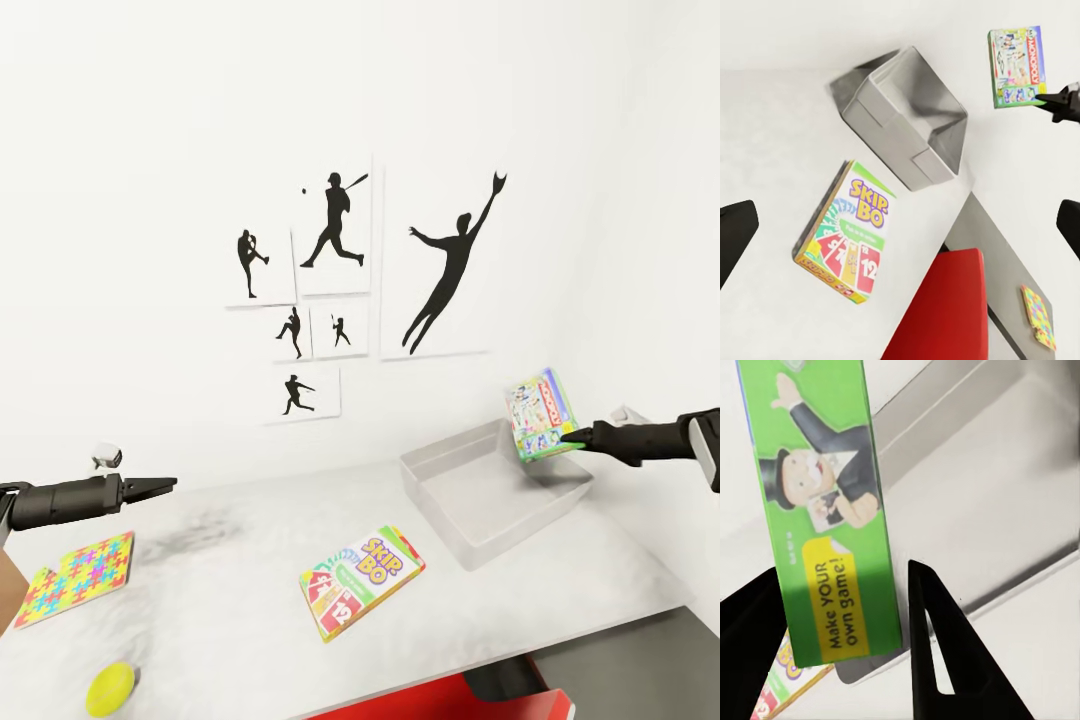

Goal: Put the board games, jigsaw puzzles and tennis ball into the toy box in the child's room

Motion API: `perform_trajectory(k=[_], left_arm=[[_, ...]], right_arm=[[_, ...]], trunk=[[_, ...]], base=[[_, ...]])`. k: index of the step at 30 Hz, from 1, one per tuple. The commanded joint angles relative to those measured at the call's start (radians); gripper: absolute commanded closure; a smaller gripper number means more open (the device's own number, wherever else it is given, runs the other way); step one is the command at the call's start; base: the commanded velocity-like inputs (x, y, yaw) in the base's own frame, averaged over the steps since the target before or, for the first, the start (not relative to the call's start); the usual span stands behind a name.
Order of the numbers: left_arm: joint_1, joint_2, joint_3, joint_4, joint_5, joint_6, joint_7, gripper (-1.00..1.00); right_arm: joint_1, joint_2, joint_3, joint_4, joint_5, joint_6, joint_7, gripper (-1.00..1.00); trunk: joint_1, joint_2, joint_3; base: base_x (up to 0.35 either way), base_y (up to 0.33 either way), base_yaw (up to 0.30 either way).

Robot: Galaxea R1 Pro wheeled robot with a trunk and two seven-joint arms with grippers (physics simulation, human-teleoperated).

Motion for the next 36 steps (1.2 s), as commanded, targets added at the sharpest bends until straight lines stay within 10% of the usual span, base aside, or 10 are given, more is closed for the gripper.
perform_trajectory(k=[1, 21, 30, 36], left_arm=[[-0.001, 0.000, 0.000, 0.000, -0.004, 0.011, -0.006, -1.00], [-0.008, -0.056, 0.002, -0.018, 0.002, 0.023, -0.006, -1.00], [-0.015, -0.071, 0.002, -0.189, 0.052, 0.132, -0.006, -1.00], [-0.017, -0.073, 0.002, -0.237, 0.102, 0.150, -0.006, -1.00]], right_arm=[[-0.002, 0.001, -0.005, -0.001, 0.013, 0.005, 0.021, 1.00], [-0.014, 0.020, -0.006, 0.012, 0.015, 0.005, 0.044, 1.00], [-0.103, 0.022, -0.001, 0.115, 0.018, 0.005, 0.044, 1.00], [-0.173, 0.022, 0.082, 0.178, 0.031, 0.005, 0.044, 1.00]], trunk=[[0.001, -0.003, -0.003], [0.001, -0.003, -0.034], [0.001, -0.003, -0.048], [0.001, -0.003, -0.058]], base=[[0.000, 0.000, 0.000], [0.000, -0.003, 0.000], [0.000, -0.001, 0.000], [0.000, 0.000, 0.000]])
